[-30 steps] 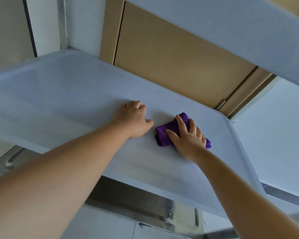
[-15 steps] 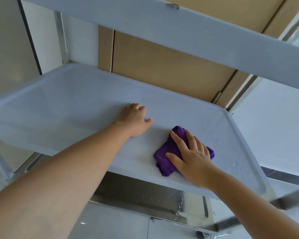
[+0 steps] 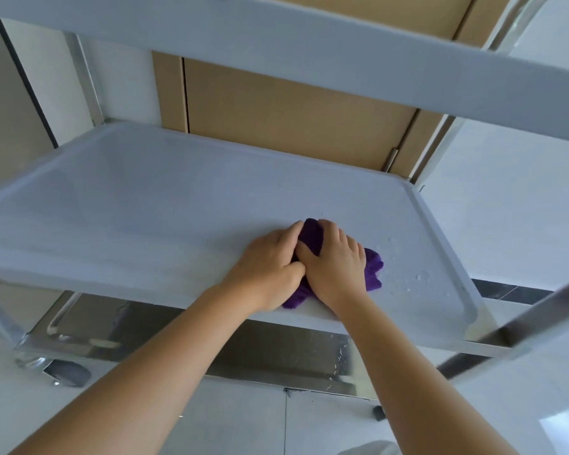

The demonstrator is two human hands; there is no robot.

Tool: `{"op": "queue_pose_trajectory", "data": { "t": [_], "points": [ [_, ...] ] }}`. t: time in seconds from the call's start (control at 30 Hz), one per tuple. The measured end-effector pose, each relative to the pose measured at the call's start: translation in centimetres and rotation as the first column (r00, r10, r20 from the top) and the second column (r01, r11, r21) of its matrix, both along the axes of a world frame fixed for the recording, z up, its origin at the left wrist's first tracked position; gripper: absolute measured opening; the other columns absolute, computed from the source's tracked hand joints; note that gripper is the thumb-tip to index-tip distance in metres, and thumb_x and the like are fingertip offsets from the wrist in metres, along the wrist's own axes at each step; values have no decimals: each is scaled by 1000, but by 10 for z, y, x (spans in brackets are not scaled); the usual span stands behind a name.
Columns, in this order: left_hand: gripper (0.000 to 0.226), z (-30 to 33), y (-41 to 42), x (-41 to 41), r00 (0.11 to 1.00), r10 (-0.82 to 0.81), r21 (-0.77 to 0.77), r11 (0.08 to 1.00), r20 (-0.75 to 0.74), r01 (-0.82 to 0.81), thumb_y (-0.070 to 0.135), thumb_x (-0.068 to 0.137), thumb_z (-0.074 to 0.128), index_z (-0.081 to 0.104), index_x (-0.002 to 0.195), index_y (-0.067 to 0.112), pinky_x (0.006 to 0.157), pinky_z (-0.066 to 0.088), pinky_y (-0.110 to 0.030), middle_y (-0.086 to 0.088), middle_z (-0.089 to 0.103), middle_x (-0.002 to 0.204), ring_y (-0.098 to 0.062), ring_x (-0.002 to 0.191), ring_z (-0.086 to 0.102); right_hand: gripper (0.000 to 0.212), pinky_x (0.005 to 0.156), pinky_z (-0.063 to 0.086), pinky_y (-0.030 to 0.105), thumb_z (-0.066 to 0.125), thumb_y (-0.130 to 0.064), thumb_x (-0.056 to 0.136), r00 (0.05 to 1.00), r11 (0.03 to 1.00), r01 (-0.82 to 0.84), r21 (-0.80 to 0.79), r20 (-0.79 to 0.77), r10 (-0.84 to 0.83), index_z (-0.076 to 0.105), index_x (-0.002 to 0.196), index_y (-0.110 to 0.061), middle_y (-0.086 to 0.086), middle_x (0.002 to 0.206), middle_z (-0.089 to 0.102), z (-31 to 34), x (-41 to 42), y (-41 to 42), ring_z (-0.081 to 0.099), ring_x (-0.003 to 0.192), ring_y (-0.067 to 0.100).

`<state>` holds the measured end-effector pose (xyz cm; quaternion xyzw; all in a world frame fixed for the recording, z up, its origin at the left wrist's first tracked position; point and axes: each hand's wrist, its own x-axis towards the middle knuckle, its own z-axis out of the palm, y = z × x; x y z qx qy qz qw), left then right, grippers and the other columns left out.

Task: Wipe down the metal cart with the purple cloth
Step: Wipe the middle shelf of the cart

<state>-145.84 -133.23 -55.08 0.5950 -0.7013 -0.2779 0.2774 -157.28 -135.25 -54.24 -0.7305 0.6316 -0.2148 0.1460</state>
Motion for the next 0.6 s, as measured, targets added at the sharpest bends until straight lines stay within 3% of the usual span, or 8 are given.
{"op": "queue_pose_trajectory", "data": {
  "t": [0.07, 0.13, 0.2, 0.33, 0.47, 0.6],
  "points": [
    [75, 2, 1, 3, 997, -18, 36, 999, -74, 21, 30, 75, 32, 17, 149, 25, 111, 23, -30, 0, 33, 148, -17, 134, 29, 60, 112, 13, 34, 36, -51, 94, 992, 996, -77, -35, -104, 73, 25, 145, -21, -2, 146, 35, -4, -6, 3, 28, 135, 21],
    [72, 2, 0, 5, 989, 0, 56, 998, -149, 8, 35, 73, 32, 29, 144, 26, 108, 30, -33, 1, 43, 141, -16, 127, 39, 73, 113, 11, 34, 21, -62, 87, 973, 989, -145, -40, -189, 135, 18, 147, -21, -2, 150, 29, -8, -9, 6, 24, 137, 21],
    [60, 1, -1, 6, 997, 7, 16, 1000, -75, -6, 46, 78, 30, 43, 133, 27, 102, 36, -38, 2, 56, 125, -16, 114, 48, 85, 113, 10, 33, 6, -65, 76, 956, 980, -197, -28, -226, 186, 15, 148, -22, -3, 151, 26, -8, -12, 11, 22, 138, 21],
    [49, 3, 1, 2, 995, 30, -18, 999, 90, -29, 54, 93, 26, 47, 122, 21, 100, 35, -36, 1, 56, 118, -19, 112, 49, 68, 114, 9, 31, 25, -57, 89, 940, 956, -294, -20, -189, 285, 18, 148, -24, -7, 151, 26, -5, -24, 19, 20, 138, 15],
    [52, 9, 6, 0, 977, 16, -19, 1000, 214, -12, 49, 97, 27, 38, 135, 16, 106, 25, -31, -2, 46, 136, -19, 127, 38, 81, 113, 11, 28, 15, -66, 75, 890, 902, -431, -20, -177, 421, 29, 144, -25, -9, 148, 33, -2, -42, 28, 25, 136, 12],
    [70, 6, 6, 1, 947, -46, -28, 998, 319, 58, 64, 91, 19, 15, 149, 25, 110, 20, -31, 1, 35, 147, -16, 135, 28, 73, 114, 10, 29, 32, -69, 84, 820, 839, -540, 69, -181, 542, 18, 148, -36, -8, 155, 19, 9, -63, 29, 10, 143, 13]
  ]
}}
